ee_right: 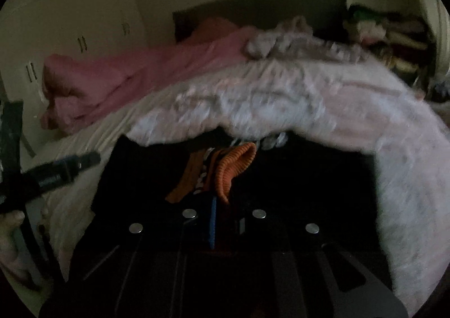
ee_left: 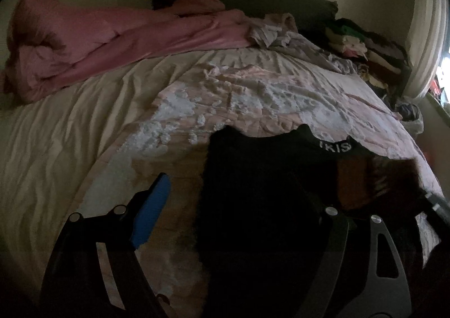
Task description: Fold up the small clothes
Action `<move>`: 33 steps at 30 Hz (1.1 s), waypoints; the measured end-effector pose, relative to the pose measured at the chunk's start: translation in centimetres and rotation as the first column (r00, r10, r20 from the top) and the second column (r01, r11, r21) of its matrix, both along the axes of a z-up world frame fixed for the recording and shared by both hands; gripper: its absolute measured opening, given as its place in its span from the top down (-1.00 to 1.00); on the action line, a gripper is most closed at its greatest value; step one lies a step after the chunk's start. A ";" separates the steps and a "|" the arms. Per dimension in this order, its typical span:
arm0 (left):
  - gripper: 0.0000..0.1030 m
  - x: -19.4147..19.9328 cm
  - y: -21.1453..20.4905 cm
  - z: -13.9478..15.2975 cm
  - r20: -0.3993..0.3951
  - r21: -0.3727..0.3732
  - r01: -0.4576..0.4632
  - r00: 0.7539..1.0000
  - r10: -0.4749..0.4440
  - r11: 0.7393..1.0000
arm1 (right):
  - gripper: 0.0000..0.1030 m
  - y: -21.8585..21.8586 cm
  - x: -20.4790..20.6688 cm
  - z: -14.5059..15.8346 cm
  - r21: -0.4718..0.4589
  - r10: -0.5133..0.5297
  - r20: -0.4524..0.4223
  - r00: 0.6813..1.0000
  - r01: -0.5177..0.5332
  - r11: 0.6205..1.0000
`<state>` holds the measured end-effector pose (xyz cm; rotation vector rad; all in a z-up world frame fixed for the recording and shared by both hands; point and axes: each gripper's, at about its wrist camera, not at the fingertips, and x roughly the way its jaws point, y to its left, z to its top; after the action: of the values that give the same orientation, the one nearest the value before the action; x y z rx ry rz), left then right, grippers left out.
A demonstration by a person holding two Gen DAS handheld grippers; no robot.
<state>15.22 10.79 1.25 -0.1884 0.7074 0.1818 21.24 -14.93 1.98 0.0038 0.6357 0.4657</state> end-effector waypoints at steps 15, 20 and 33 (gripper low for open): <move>-0.44 1.3 -2.1 -1.2 -0.026 0.023 0.039 0.999 -0.038 0.999 | 0.89 -4.9 1.5 -1.5 -0.083 -0.134 0.003 0.991 0.134 0.987; -0.44 2.6 -4.7 -2.1 -0.042 0.054 0.091 0.995 -0.089 0.994 | 0.89 -5.1 1.5 -1.8 -0.090 -0.144 -0.007 0.990 0.142 0.986; -0.44 4.7 -8.5 -5.0 -0.114 0.096 0.199 0.976 -0.188 0.975 | 0.46 -6.1 1.3 -2.6 -0.170 -0.218 -0.008 0.976 0.213 0.962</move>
<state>19.94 2.30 -3.72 -0.0072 0.8130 0.0428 22.50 -21.07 -0.58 -0.0804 0.6906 0.2007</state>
